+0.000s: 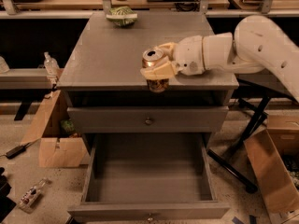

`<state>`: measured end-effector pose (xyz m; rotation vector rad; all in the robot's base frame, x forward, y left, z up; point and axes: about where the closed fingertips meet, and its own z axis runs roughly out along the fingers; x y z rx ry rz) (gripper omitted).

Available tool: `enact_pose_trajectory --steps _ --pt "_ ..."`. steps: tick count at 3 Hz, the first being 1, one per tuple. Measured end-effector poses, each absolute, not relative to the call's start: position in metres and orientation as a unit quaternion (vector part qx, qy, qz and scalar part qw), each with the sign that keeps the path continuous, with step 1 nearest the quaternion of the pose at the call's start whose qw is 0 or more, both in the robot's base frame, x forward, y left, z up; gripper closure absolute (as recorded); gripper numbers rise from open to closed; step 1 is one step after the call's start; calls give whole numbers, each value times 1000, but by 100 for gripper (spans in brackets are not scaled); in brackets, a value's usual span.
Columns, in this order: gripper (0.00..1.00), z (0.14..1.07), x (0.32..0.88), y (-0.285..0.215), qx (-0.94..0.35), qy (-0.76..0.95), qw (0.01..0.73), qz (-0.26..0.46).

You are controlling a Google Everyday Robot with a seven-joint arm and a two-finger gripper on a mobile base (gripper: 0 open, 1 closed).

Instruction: Place orange can into middle drawer

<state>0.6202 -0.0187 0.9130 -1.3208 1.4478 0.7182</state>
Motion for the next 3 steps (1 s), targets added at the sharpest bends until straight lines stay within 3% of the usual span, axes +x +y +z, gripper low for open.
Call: enact_pose_trajectory --steps 3 --pt "100 758 550 -25 -475 632 520 323"
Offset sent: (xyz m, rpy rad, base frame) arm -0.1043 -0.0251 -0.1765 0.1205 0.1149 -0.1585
